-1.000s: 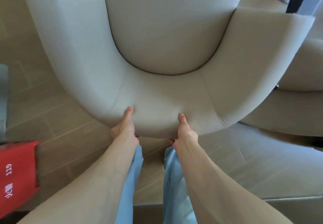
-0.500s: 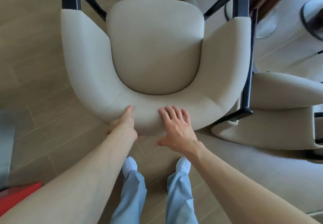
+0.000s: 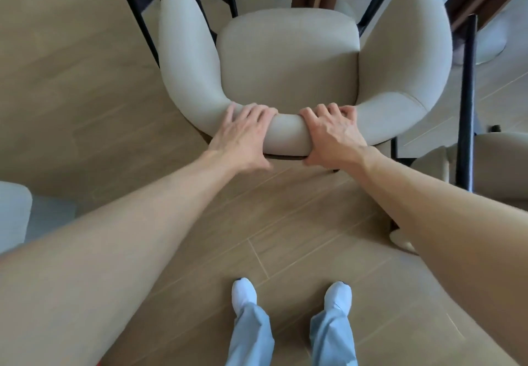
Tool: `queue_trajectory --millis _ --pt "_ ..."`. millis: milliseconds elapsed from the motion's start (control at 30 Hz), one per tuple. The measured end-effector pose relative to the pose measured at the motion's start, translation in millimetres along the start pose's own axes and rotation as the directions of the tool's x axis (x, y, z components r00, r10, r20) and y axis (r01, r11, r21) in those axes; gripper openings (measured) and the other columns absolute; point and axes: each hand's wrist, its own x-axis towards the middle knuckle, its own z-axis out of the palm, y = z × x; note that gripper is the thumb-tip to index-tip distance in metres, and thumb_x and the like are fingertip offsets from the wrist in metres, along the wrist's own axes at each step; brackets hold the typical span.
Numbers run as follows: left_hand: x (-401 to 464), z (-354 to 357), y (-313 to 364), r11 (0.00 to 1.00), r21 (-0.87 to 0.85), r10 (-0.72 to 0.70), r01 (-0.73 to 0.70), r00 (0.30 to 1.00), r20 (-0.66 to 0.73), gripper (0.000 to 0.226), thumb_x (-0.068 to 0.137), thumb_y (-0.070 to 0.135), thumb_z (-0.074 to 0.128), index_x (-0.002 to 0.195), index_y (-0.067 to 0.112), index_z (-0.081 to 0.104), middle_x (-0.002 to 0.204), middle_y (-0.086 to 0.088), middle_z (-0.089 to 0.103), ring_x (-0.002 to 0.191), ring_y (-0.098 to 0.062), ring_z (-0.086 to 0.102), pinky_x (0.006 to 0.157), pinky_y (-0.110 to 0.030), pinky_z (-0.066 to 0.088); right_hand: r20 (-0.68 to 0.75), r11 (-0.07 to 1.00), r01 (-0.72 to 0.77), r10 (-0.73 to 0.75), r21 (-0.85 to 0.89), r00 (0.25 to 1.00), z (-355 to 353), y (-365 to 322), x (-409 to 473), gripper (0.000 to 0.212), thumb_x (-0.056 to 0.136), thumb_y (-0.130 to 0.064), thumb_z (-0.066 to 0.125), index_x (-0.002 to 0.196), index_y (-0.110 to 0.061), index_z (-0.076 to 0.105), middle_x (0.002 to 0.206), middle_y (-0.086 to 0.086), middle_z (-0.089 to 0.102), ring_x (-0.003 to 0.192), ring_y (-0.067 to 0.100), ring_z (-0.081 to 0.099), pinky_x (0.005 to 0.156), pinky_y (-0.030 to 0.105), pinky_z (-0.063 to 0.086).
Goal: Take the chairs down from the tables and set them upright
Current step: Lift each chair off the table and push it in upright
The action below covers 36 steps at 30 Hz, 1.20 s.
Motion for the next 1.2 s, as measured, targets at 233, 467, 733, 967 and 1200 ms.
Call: queue_trajectory --millis 233,467,733,967,1200 --pt "60 3 -17 0.993 0.114 -0.003 0.009 0.999 -0.051 0.105 0.059 0.061 0.085 0.143 0.020 0.037 0.140 -0.003 0.051 0.132 -0.029 0.043 0.117 -0.051 0.022 -0.013 1.000 0.026 -0.026 0.002 1.000 -9 17 45 0.091 0.059 -0.057 0.083 0.132 -0.016 0.046 0.118 0.007 0.056 0.114 0.030 0.050 0.100 0.048 0.034" --pt "89 -10 -34 0.999 0.050 0.000 0.003 0.999 -0.054 0.094 0.058 0.052 0.085 0.137 0.023 0.043 0.131 0.002 0.056 0.126 -0.027 0.045 0.112 -0.045 0.025 -0.006 1.000 0.019 -0.019 0.022 1.000 -18 28 81 0.090 0.056 -0.059 0.085 0.126 -0.017 0.048 0.115 0.005 0.059 0.112 0.029 0.050 0.097 0.046 0.032" --pt "118 -18 -48 0.999 0.034 0.013 -0.011 0.999 -0.043 0.095 0.058 0.053 0.086 0.138 0.023 0.042 0.131 0.001 0.055 0.125 -0.028 0.045 0.111 -0.046 0.027 0.029 0.999 0.005 -0.006 0.042 1.000 -27 36 112 0.087 0.057 -0.060 0.085 0.125 -0.021 0.048 0.112 0.003 0.059 0.109 0.027 0.049 0.096 0.046 0.031" --pt "126 -15 -55 1.000 0.012 0.023 -0.022 0.998 -0.059 0.094 0.054 0.055 0.085 0.134 0.026 0.045 0.126 0.005 0.057 0.122 -0.025 0.047 0.108 -0.043 0.028 0.043 0.999 0.018 -0.019 0.034 0.999 -28 37 119 0.087 0.057 -0.061 0.085 0.125 -0.022 0.048 0.110 0.002 0.058 0.105 0.026 0.048 0.093 0.046 0.032" --pt "123 -21 -56 0.999 -0.017 0.037 -0.038 0.998 -0.048 0.085 0.053 0.055 0.083 0.126 0.028 0.049 0.112 0.007 0.060 0.110 -0.024 0.050 0.092 -0.037 0.027 0.101 0.999 -0.012 0.009 0.031 0.995 -38 31 116 0.080 0.055 -0.052 0.086 0.119 -0.022 0.049 0.101 0.000 0.058 0.093 0.023 0.041 0.083 0.042 0.028"
